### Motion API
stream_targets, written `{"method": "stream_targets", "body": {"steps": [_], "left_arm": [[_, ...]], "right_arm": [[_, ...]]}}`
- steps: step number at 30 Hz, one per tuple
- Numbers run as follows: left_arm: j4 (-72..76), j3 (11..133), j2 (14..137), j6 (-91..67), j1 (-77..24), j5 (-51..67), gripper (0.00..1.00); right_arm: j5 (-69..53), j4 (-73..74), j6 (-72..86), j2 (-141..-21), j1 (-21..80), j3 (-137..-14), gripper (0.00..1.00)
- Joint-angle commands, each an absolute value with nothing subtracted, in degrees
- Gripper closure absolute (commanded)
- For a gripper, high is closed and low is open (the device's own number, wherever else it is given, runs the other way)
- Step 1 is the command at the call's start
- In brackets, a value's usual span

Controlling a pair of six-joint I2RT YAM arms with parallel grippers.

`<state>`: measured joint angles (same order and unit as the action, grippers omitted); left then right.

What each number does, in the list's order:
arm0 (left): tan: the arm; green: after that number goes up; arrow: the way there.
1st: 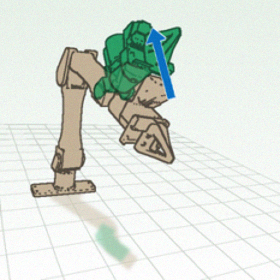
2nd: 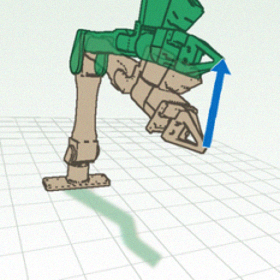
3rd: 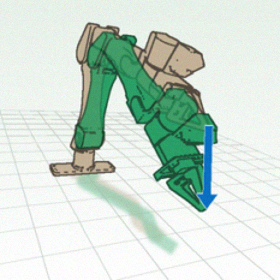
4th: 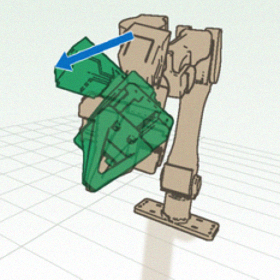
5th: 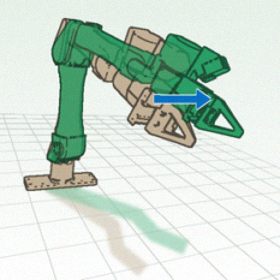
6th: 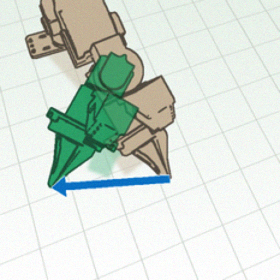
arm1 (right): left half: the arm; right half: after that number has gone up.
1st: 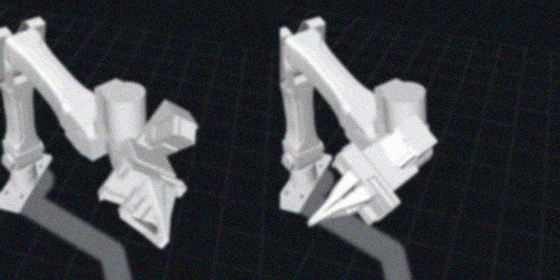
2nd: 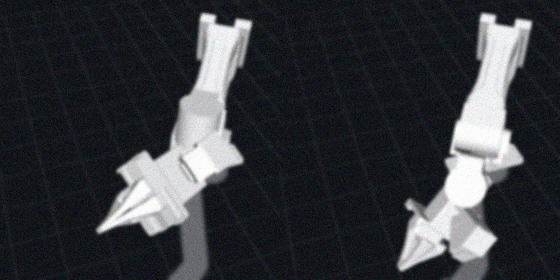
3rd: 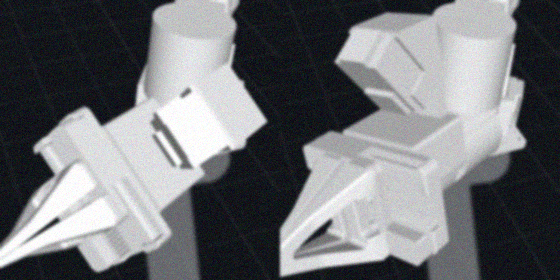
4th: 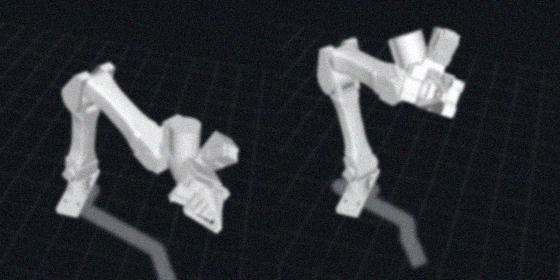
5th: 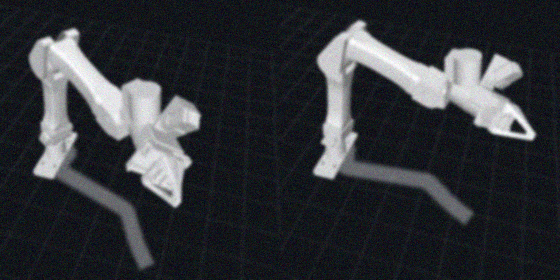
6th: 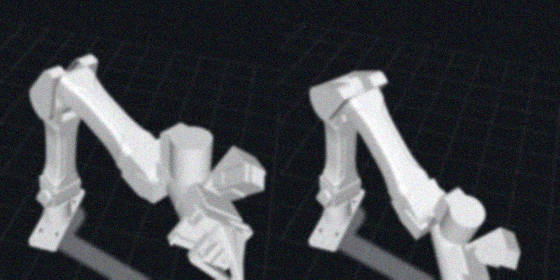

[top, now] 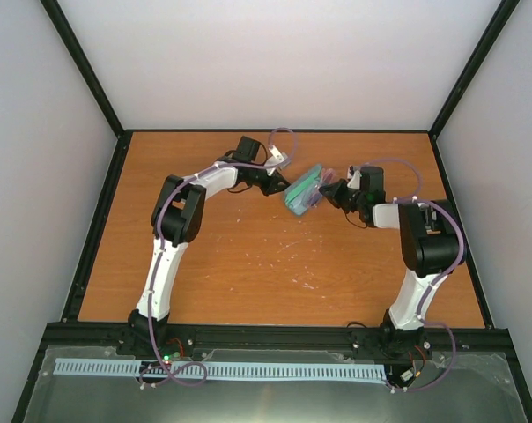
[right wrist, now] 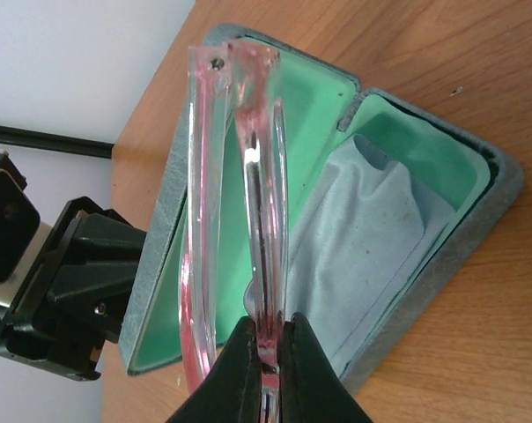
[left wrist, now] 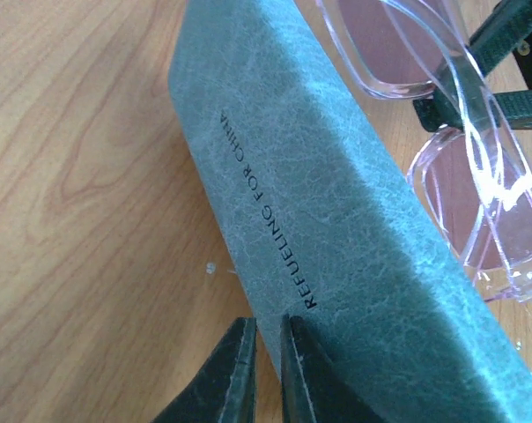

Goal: Organize the sunglasses
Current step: Adjust the sunglasses case at the center of the board, then place the sunglasses in the sunglasses case.

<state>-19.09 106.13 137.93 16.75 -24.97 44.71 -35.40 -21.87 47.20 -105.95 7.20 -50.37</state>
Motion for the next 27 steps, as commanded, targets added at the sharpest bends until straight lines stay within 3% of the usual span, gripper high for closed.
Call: {"method": "stream_targets", "body": {"steps": [1, 27], "left_arm": [[-17.86, 105.55, 136.32, 15.72, -26.18, 46.58, 0.88], [-16.66, 104.99, 135.64, 14.85, -26.46, 48.16, 0.88]], "right_arm": [[-37.15, -27.55, 50.78, -108.14, 7.88, -51.51, 0.97], [-43.57, -22.94, 51.77, -120.76, 8.34, -60.15, 0.92]]}}
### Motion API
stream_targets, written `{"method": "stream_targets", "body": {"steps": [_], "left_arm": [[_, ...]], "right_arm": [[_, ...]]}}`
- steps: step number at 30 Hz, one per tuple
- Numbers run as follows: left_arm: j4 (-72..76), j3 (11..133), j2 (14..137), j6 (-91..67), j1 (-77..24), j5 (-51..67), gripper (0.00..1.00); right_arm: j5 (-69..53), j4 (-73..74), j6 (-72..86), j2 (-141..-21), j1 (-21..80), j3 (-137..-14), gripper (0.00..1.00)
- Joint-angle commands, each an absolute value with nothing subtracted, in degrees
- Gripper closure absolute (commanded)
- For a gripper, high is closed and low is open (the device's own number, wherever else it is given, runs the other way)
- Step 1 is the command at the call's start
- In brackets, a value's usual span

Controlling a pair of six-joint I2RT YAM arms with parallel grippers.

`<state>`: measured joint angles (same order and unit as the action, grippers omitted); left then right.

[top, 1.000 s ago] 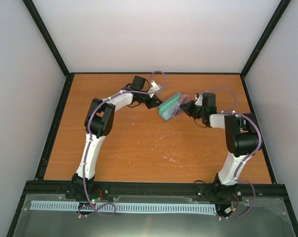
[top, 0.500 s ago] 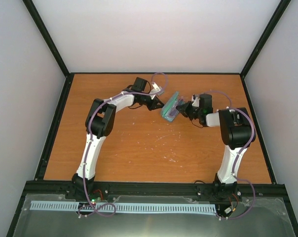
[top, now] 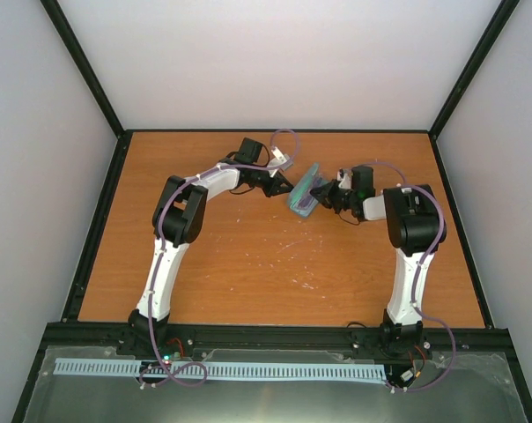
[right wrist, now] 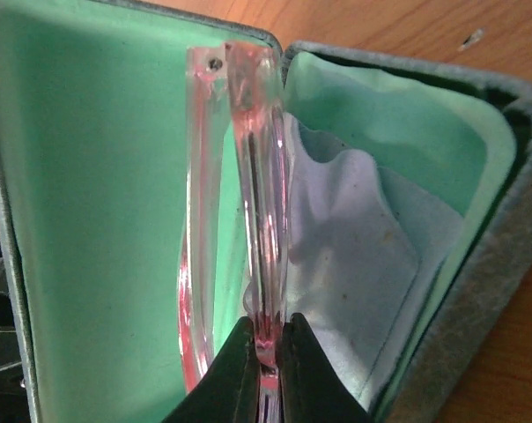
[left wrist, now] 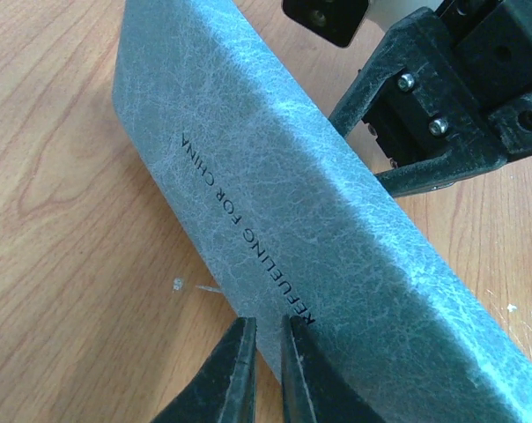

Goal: Organize the sunglasses
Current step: Place the sunglasses in the sunglasses case.

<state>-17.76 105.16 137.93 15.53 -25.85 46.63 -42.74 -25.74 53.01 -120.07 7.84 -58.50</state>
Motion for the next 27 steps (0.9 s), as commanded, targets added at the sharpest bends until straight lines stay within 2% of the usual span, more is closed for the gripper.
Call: {"method": "stream_targets", "body": {"steps": [1, 4, 7, 11, 19, 27], "left_arm": [[-16.68, 104.93, 135.62, 14.86, -26.46, 48.16, 0.88], [-16.52, 104.88, 135.54, 14.85, -26.46, 48.25, 0.87], [-16.44, 104.94, 135.52, 14.83, -26.50, 48.21, 0.87], [-16.43, 104.69, 135.44, 14.88, -26.46, 48.16, 0.87], [-15.54, 103.78, 134.82, 14.89, -26.46, 48.17, 0.87], [-15.21, 104.06, 134.92, 14.69, -26.51, 48.29, 0.87]], "right_arm": [[-43.41, -21.50, 51.03, -120.76, 8.35, -60.33, 0.90], [-42.84, -18.26, 49.54, -120.61, 8.36, -60.64, 0.81], [-41.94, -14.74, 47.85, -119.89, 8.35, -61.00, 0.68], [-40.28, -9.23, 44.94, -118.08, 8.26, -62.32, 0.61], [-34.67, 5.56, 37.80, -113.83, 8.26, -68.35, 0.59], [-30.35, 11.32, 34.72, -109.88, 8.26, -70.07, 0.55]]}}
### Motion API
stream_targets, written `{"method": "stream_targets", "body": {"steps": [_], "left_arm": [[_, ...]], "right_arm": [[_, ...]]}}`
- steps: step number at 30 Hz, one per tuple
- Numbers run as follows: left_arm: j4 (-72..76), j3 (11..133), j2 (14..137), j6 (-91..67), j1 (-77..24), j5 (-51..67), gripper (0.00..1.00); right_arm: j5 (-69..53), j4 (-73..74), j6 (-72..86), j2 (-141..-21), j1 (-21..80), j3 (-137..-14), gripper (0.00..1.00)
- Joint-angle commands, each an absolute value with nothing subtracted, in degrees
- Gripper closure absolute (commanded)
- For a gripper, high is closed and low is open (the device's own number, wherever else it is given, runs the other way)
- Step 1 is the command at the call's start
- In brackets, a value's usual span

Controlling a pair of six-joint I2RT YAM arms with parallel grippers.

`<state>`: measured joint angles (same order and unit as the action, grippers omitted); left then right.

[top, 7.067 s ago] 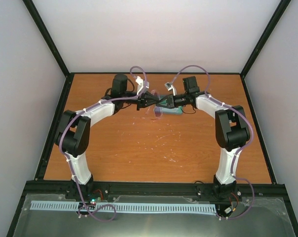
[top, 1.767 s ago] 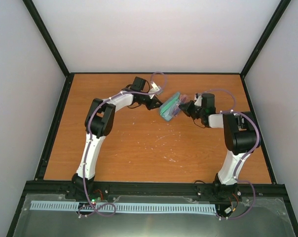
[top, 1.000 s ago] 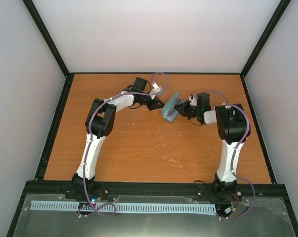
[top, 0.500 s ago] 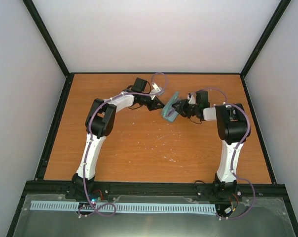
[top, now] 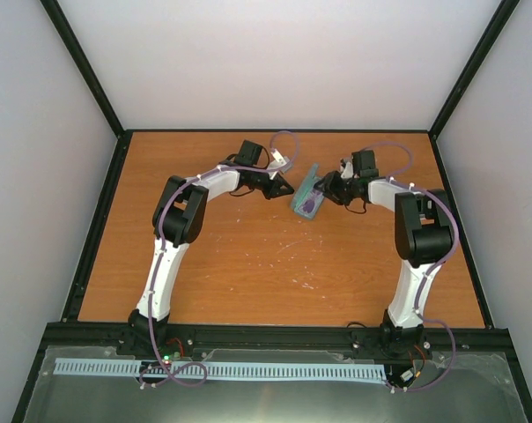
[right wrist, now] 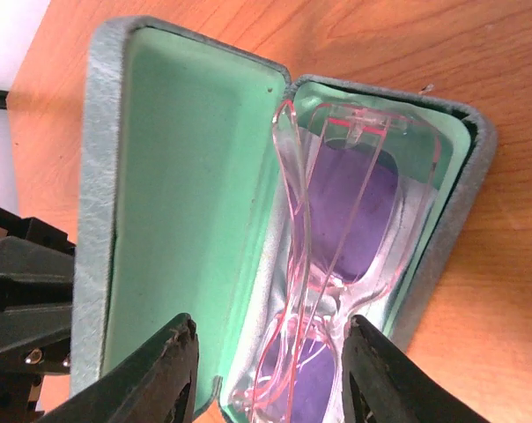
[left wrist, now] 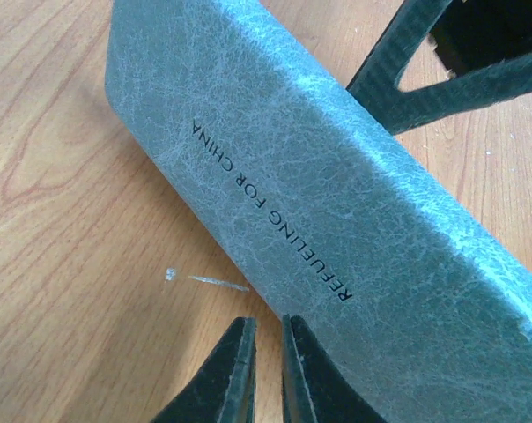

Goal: Organize the sunglasses
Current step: Place the sunglasses in the sunglasses case, then close the sunglasses case at the center of the board.

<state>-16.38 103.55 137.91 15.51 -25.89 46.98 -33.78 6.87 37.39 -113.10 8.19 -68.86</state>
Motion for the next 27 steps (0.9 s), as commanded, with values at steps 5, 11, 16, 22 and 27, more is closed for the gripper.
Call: {"method": "stream_targets", "body": {"steps": [5, 11, 16, 22, 27], "left_arm": [[-14.55, 104.15, 134.66, 13.84, -26.54, 48.93, 0.87], [-14.09, 104.32, 133.81, 13.08, -26.78, 49.31, 0.87], [-14.26, 105.28, 133.40, 13.03, -27.19, 49.48, 0.87], [-14.75, 107.97, 135.02, 12.44, -28.19, 49.83, 0.87], [-14.88, 109.35, 136.85, 11.98, -29.79, 49.88, 0.87]], "right_arm": [[-29.92, 10.40, 34.71, -109.39, 8.26, -69.21, 0.70], [-25.55, 9.80, 33.93, -109.59, 8.08, -67.10, 0.88], [-22.75, 9.53, 33.04, -109.86, 6.65, -65.20, 0.97], [-22.77, 8.99, 32.70, -112.27, 6.59, -65.34, 0.97], [-25.49, 7.24, 32.92, -114.68, 6.83, -65.42, 0.97]]}}
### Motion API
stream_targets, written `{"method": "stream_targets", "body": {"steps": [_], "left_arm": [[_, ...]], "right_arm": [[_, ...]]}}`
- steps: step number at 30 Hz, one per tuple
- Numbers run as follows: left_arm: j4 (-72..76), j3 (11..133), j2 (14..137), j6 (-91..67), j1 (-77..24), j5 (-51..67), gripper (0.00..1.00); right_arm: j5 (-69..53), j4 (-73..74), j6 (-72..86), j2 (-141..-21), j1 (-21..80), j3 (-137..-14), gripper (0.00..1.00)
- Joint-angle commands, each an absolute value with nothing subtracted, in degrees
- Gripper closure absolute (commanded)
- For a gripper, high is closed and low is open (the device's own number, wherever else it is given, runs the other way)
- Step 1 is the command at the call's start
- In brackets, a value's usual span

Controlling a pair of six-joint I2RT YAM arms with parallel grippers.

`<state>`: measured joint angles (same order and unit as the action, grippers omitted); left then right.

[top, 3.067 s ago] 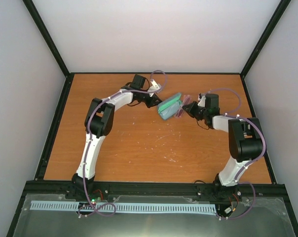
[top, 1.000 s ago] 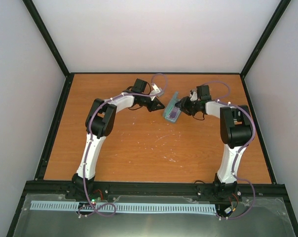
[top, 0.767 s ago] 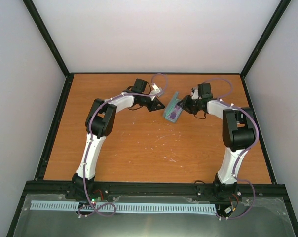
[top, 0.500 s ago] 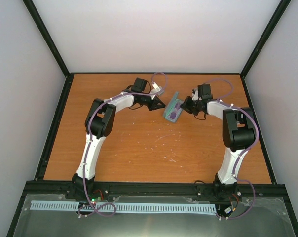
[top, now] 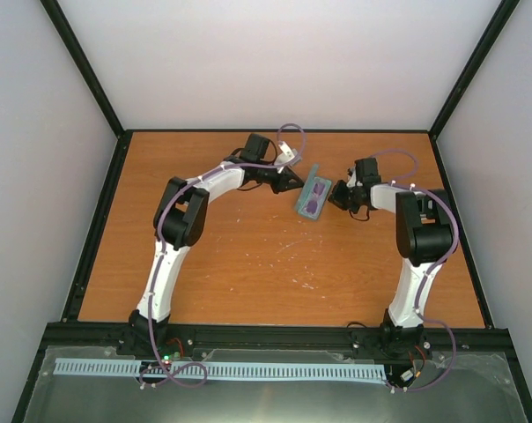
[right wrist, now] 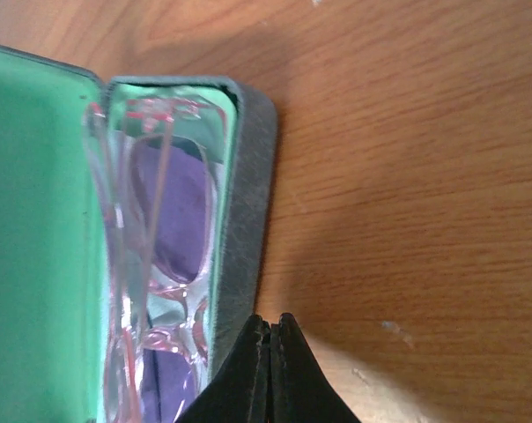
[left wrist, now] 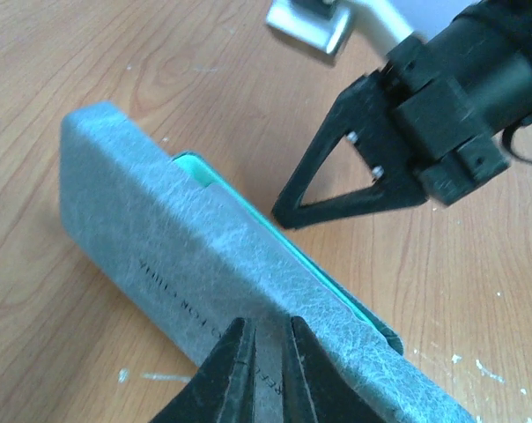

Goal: Organize the sunglasses
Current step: Close the sunglasses case at the center of the board.

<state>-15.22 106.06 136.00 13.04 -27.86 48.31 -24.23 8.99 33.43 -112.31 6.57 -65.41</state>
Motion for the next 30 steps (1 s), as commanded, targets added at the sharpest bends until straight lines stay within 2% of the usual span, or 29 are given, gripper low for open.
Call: {"method": "stream_targets", "body": {"steps": [1, 19, 30], "left_arm": [[-14.91, 109.65, 137.23, 11.91, -30.08, 49.92, 0.87], [-15.34, 111.63, 143.43, 11.41, -32.69, 51.36, 0.87], [-16.52, 109.61, 143.20, 13.58, -32.78, 50.89, 0.87]], "right_arm": [[-25.83, 7.26, 32.83, -115.29, 6.85, -65.61, 0.97], [-30.85, 3.15, 32.50, -116.02, 8.44, -63.33, 0.97], [-31.80, 3.55, 31.57, -115.63, 8.44, -63.40, 0.97]]}}
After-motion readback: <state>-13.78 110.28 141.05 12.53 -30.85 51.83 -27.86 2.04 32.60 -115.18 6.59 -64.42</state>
